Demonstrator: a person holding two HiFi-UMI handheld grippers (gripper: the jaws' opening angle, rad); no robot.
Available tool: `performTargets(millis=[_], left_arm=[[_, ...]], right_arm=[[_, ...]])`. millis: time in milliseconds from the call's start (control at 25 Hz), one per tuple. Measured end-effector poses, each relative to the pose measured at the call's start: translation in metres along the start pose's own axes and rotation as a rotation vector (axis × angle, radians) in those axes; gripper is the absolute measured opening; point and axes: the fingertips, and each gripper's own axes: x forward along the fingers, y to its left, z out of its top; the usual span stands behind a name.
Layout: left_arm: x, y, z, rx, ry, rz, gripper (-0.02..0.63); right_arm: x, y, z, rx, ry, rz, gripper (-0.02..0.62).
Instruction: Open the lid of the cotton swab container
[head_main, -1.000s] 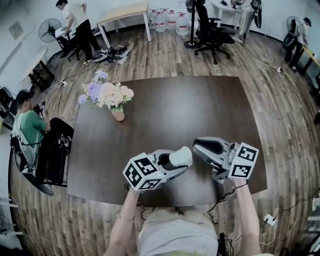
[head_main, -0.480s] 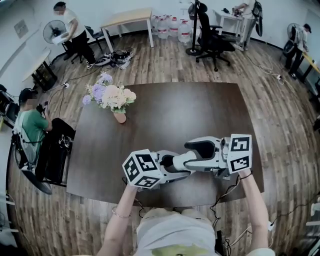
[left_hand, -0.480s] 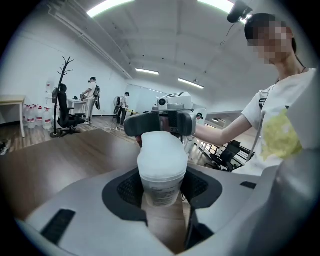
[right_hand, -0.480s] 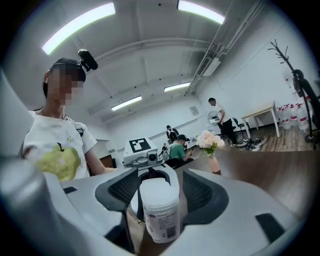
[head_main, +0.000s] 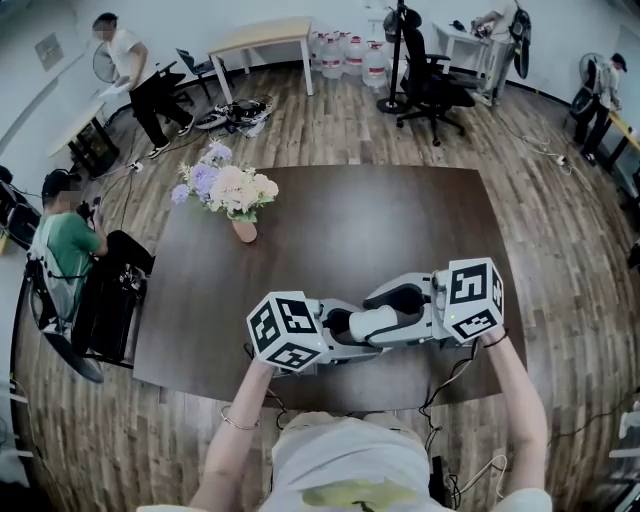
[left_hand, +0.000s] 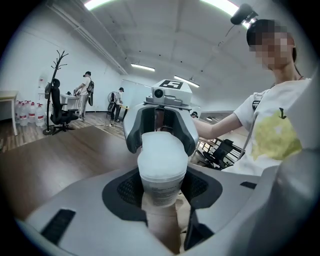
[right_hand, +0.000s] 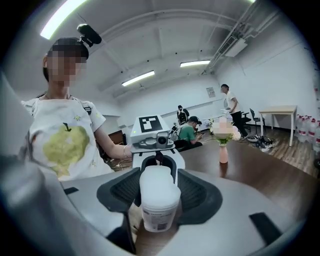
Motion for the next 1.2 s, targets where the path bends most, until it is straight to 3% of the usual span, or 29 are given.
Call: performTargets(millis=[200, 520, 640, 760, 880, 1200], left_arm=[[-0.001, 0.001, -0.001, -0.003, 0.004, 0.001, 0.212], [0.001, 0.002, -0.003, -0.033, -0.042, -0.003, 0.21], [0.005, 0.004, -0.005, 0.061, -0.004, 0.05, 0.206], [0.008, 0.001, -0.008, 0.064, 0.01, 0.04, 0.206], [0.011, 0.007, -0.013, 0.196, 0.03, 0.128, 0.207], [0.016, 0.01, -0.009, 0.26, 0.004, 0.176, 0.209]], right_arm=[[0.002, -0.004, -0.003, 0.074, 0.041, 0.019, 0.235], [0.0, -0.01, -0.007, 0.2, -0.022, 0.063, 0.233], [-0.003, -0.014, 0.0, 0.32, -0.119, 0.121, 0.227], [-0.004, -0.013, -0.003, 0.398, -0.137, 0.164, 0.225], [-0.004, -0.022, -0.005, 0.554, -0.156, 0.207, 0.226], [-0.009, -0.039, -0.004, 0.907, -0.191, 0.333, 0.224]])
